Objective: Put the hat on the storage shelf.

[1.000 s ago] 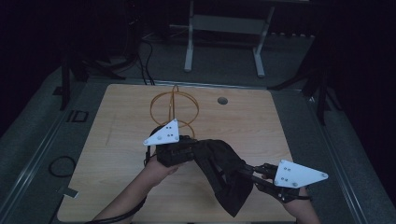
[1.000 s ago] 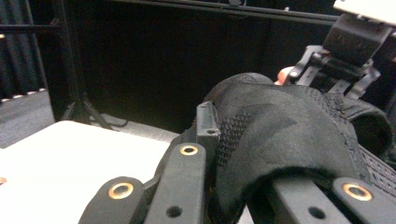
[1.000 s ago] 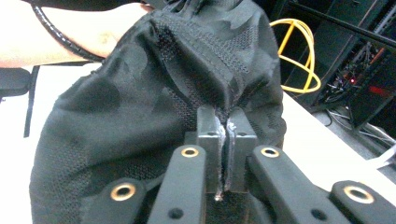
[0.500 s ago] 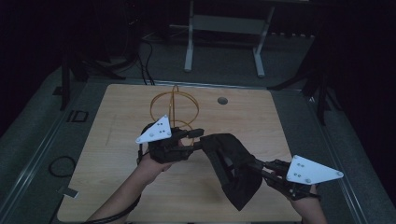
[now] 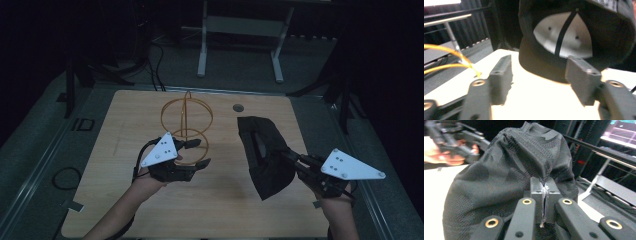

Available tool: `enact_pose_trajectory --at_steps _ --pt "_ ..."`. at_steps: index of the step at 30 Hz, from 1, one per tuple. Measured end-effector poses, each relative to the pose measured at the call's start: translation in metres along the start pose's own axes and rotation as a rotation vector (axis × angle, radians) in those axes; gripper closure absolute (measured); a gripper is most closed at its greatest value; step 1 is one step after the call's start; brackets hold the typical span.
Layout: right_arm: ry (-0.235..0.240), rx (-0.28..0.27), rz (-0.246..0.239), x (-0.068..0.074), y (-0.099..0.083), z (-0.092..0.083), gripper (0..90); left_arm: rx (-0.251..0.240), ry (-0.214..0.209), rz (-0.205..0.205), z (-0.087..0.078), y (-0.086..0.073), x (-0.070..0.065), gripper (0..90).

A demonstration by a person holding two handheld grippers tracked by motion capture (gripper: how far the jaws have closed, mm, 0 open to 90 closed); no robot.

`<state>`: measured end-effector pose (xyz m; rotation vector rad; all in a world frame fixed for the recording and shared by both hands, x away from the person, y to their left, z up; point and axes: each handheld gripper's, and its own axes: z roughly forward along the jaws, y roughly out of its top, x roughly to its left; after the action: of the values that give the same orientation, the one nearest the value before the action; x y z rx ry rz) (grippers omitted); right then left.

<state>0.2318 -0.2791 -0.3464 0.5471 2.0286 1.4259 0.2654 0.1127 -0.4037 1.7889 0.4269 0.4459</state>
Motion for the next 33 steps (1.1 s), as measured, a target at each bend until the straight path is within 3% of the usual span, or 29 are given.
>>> enact_pose_trajectory --at_steps 2,5,9,13,17,19,24,33 --pt "-0.007 -0.002 0.001 -0.002 0.001 0.001 88.4 0.017 0.024 -0.011 -0.003 -0.003 0.002 29.6" --pt "-0.025 -0.01 0.017 -0.01 0.005 0.007 88.5 0.045 0.045 -0.032 -0.008 -0.01 0.003 18.3" --pt "-0.041 -0.012 0.023 -0.018 0.011 0.014 88.4 0.071 0.074 -0.04 -0.016 -0.023 0.005 14.4" --pt "-0.058 -0.006 0.013 -0.026 0.022 0.025 88.4 0.105 0.15 -0.029 -0.025 -0.038 0.007 2.6" --pt "-0.073 -0.002 0.002 -0.032 0.033 0.036 88.4 0.109 0.207 -0.053 -0.037 -0.054 0.012 2.1" --pt "-0.085 -0.001 -0.003 -0.034 0.038 0.041 88.4 0.118 0.238 -0.046 -0.043 -0.064 0.014 2.1" --pt "-0.082 0.002 -0.004 -0.041 0.051 0.059 88.4 0.133 0.243 -0.112 -0.055 -0.086 0.02 2.2" --pt "-0.067 0.03 -0.019 -0.041 0.072 0.102 88.4 0.16 0.262 -0.174 -0.068 -0.129 0.013 2.2"
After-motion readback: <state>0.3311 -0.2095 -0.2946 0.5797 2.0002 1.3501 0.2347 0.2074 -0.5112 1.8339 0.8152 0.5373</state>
